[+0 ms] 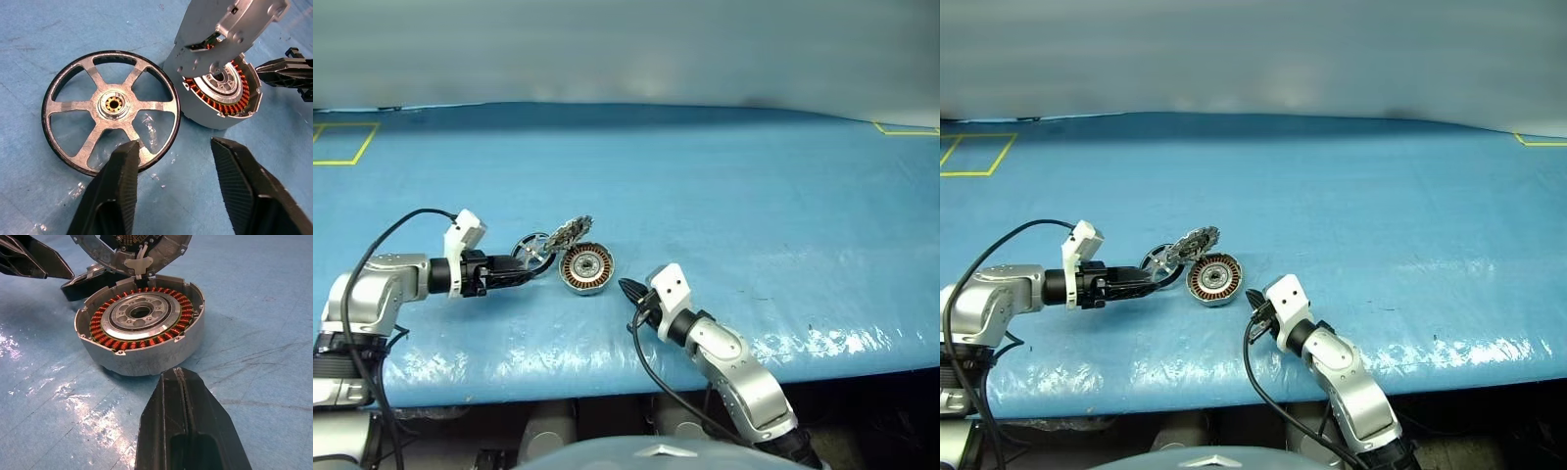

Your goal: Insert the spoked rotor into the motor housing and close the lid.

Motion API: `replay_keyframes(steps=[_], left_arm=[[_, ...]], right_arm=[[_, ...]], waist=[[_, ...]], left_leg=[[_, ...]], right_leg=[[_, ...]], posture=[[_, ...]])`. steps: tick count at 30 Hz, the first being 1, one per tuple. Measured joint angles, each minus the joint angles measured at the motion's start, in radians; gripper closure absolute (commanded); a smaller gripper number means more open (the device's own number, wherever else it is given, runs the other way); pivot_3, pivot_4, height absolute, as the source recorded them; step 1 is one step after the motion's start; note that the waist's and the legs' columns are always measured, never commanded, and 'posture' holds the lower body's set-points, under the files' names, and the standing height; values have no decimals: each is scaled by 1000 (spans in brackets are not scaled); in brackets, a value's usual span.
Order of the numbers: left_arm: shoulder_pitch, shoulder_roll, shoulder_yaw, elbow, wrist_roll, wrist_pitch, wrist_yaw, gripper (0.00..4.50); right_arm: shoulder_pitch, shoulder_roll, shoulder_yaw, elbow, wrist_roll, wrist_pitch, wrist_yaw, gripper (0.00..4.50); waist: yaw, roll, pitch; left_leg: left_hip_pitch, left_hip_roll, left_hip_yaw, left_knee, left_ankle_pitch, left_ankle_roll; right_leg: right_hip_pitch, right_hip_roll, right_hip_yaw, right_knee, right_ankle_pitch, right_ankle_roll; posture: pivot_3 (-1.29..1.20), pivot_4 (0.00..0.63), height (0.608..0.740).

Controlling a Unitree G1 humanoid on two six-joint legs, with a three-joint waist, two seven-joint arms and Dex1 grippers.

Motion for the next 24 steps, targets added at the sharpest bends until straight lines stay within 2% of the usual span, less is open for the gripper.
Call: replay_keyframes(steps=[2, 3, 13, 17, 20, 24], left_arm=[[-7, 0, 0, 3, 0, -6, 0, 106], [-9, 0, 0, 3, 1, -13, 0, 48], [-22, 33, 49, 2, -28, -122, -24, 48], [-25, 35, 45, 4, 7, -174, 17, 48], [-27, 27, 27, 9, 47, -209, 57, 947], [1, 14, -29, -22, 88, -228, 95, 947]], right_arm=[[0, 0, 0, 0, 0, 0, -1, 4500], [0, 0, 0, 0, 0, 0, -2, 4500], [10, 1, 0, 0, 0, 0, -8, 4500], [10, 5, 0, 0, 0, 0, -11, 4500], [9, 7, 0, 0, -1, 0, -11, 4500], [10, 6, -2, 0, -1, 0, -13, 4500]], waist=[[0, 0, 0], [0, 0, 0], [0, 0, 0], [0, 0, 0], [1, 0, 0], [0, 0, 0]], left_leg=[[0, 0, 0, 0, 0, 0], [0, 0, 0, 0, 0, 0], [0, 0, 0, -1, 0, 0], [0, 0, 0, -1, 0, 0], [0, 0, 1, -1, 0, 0], [-1, 0, 1, -1, 0, 0]], right_leg=[[0, 0, 0, 0, 0, 0], [0, 0, 0, 0, 0, 0], [-1, 0, 0, 0, 0, 0], [-1, 0, 0, 0, 0, 0], [-1, 0, 0, 0, 0, 0], [-1, 0, 0, 0, 0, 0]], posture=[[0, 150, 740], [0, 150, 740], [0, 150, 740], [0, 150, 740], [0, 150, 740], [0, 150, 740]])
